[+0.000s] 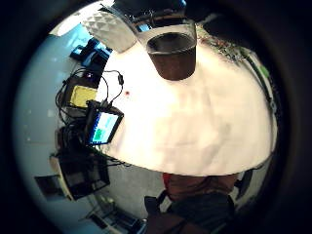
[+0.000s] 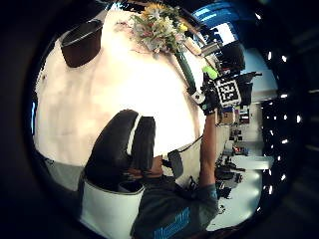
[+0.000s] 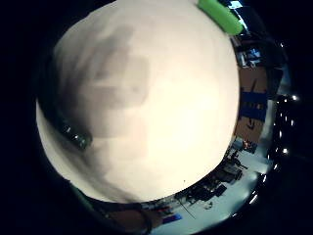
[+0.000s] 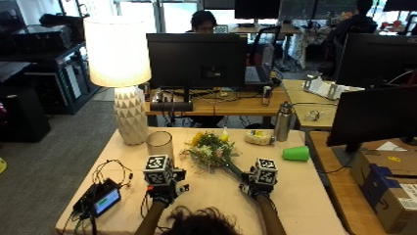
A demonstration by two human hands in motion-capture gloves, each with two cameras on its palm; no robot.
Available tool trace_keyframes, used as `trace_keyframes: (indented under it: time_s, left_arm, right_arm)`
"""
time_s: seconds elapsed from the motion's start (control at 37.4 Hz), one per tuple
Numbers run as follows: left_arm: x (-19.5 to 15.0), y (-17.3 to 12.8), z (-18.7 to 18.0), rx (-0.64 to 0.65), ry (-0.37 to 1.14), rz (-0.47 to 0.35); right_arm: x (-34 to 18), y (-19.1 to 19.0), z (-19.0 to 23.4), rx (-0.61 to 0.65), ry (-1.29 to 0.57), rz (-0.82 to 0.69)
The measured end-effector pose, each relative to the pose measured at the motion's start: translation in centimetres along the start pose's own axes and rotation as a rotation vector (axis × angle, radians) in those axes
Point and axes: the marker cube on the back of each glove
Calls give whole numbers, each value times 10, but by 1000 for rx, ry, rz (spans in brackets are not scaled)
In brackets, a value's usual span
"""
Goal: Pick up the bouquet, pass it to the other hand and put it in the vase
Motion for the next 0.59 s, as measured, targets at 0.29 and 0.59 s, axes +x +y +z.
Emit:
trace_keyframes:
  time_s: [0.29,0.59]
  left_arm:
    - [1,-7,10,-42,8,-1]
    - [5,-8,17,-61,29,23]
  right_arm:
    - [-18,8,-1,-59,-181,-4]
    - [31,-56,19,307,230,273]
